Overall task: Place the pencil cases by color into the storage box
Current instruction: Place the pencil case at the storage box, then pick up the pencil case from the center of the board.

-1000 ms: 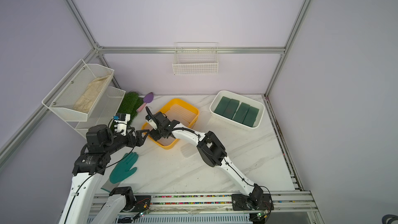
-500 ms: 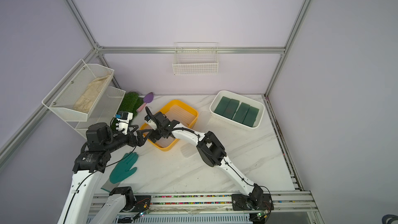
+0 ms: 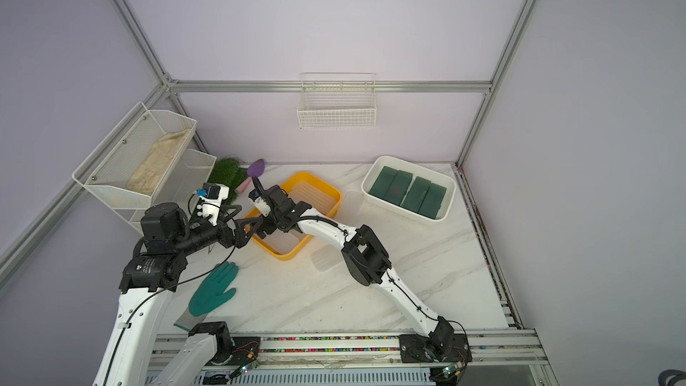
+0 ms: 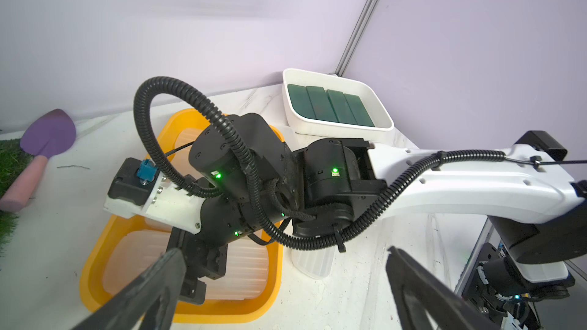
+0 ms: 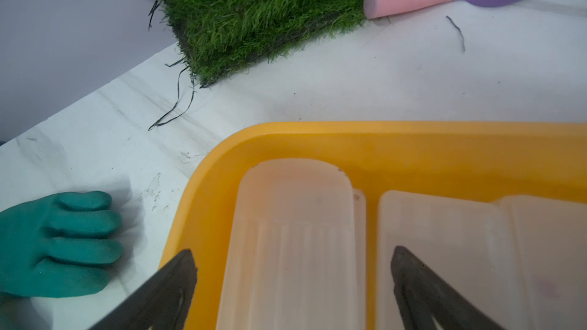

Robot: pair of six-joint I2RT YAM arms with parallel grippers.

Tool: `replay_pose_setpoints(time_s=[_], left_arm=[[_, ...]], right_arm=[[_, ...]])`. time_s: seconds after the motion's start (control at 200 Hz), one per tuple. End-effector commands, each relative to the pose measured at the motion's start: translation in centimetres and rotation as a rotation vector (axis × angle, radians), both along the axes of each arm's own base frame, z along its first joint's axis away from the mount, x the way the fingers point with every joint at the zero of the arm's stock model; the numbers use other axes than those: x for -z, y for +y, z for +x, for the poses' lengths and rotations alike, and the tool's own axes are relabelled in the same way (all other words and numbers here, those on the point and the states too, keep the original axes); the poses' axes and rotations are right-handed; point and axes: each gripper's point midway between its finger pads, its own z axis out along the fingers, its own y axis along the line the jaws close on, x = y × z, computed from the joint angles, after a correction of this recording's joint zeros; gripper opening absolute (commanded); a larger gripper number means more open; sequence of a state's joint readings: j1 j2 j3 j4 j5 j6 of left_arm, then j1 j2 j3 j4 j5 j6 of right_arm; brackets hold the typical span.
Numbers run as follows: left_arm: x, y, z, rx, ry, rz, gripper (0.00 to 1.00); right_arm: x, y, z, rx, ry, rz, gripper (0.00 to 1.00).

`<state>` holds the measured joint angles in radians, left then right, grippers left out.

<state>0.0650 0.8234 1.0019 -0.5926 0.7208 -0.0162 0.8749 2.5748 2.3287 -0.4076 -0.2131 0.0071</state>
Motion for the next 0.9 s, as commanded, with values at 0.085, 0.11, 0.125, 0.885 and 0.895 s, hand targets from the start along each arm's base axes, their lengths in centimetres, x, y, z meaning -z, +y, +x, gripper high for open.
replay_pose_setpoints(time_s=[0.085,0.11,0.125,0.885,0.895], left_arm=[[-3.7,-0.3,0.1,0.02,-0.112,0.034,1.0],[-3.7,-0.2,0.3,0.016,-0.107,0.035,1.0],[-3.8,-0.2,0.4,0.013,-0.109,0.037,1.0],[2.7,-9.0,5.3,0.136,0.007,0.383,1.0],[3.0,-9.3,5.2,0.145,0.01,0.389,1.0]], right_arm=[[-7.9,-4.3,4.8,0.132,0.016,0.191,0.97],[-8.3,-5.0,5.4,0.157,0.022,0.197,0.97],[-8.4,-5.6,5.8,0.174,0.025,0.198,0.97],[-11.5,-33.9,5.4,0.924,0.344,0.266,0.97],[-11.4,-34.1,5.2,0.928,0.351,0.27,0.97]])
